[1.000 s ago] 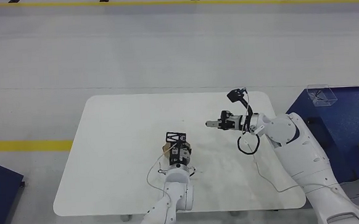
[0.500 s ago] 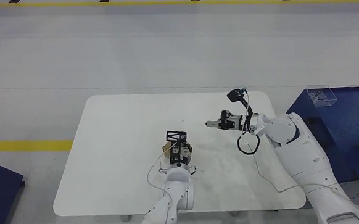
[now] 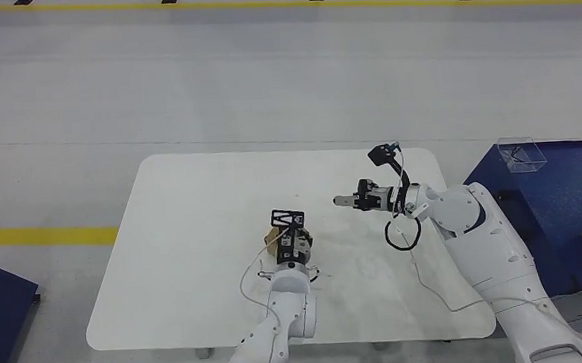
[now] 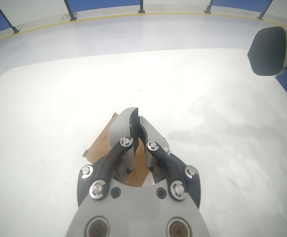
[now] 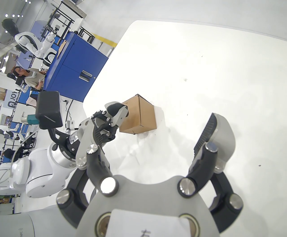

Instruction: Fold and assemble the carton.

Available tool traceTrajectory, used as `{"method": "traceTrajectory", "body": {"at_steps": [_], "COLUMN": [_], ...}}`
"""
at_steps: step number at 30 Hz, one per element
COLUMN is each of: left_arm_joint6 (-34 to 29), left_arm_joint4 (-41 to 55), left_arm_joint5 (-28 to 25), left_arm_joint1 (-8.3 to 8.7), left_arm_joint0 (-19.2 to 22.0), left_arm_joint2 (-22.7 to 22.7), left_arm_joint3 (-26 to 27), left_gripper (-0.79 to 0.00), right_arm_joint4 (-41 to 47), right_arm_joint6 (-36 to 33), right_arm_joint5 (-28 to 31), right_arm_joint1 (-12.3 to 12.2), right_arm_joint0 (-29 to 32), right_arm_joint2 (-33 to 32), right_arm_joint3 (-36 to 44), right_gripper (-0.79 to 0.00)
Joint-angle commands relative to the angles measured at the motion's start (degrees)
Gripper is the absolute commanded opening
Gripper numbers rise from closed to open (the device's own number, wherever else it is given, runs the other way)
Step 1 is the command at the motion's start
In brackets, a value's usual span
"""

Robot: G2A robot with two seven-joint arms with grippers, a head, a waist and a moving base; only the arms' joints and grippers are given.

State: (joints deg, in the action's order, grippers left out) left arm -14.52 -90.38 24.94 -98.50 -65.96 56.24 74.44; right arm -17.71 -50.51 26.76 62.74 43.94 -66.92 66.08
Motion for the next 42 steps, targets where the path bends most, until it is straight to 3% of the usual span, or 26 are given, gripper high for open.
{"method": "traceTrajectory", "body": {"at_steps": [1, 7, 14, 21, 28, 35, 38, 42], "left_arm_joint6": [-0.38, -2.37, -0.11, -3.48, -0.62, -3.28, 1.16, 4.51], "left_arm_joint4": [-0.77, -0.61, -0.85, -1.77, -0.56, -1.49, 0.31, -1.09], "left_arm_joint5": [-0.23, -0.09, 0.14, 0.06, -0.54, -0.80, -0.19, -2.31], "left_arm_joint1": [0.01, -0.52, -0.48, -0.77, -0.58, -0.82, -0.76, 0.31], "left_arm_joint0": [-0.24, 2.06, 0.17, 1.94, 0.05, 1.82, 0.82, -3.73], "left_arm_joint2": [-0.20, -0.63, -0.24, -0.22, 1.29, 1.22, 2.52, 5.35], "left_arm_joint3": [-0.48, -4.35, -0.72, -4.42, -0.17, -3.84, -1.10, 7.13], "left_gripper": [-0.785, -0.785, -0.785, -0.785, -0.785, -0.785, -0.785, -0.785], "right_arm_joint4": [0.00, 0.00, 0.00, 0.00, 0.00, 0.00, 0.00, 0.00], "right_arm_joint6": [0.00, 0.00, 0.00, 0.00, 0.00, 0.00, 0.00, 0.00], "right_arm_joint5": [0.00, 0.00, 0.00, 0.00, 0.00, 0.00, 0.00, 0.00], "right_arm_joint1": [0.00, 0.00, 0.00, 0.00, 0.00, 0.00, 0.00, 0.00], "right_arm_joint0": [0.00, 0.00, 0.00, 0.00, 0.00, 0.00, 0.00, 0.00], "right_arm_joint2": [0.00, 0.00, 0.00, 0.00, 0.00, 0.00, 0.00, 0.00], "right_arm_joint3": [0.00, 0.00, 0.00, 0.00, 0.00, 0.00, 0.00, 0.00], "right_gripper": [0.000, 0.000, 0.000, 0.000, 0.000, 0.000, 0.000, 0.000]}}
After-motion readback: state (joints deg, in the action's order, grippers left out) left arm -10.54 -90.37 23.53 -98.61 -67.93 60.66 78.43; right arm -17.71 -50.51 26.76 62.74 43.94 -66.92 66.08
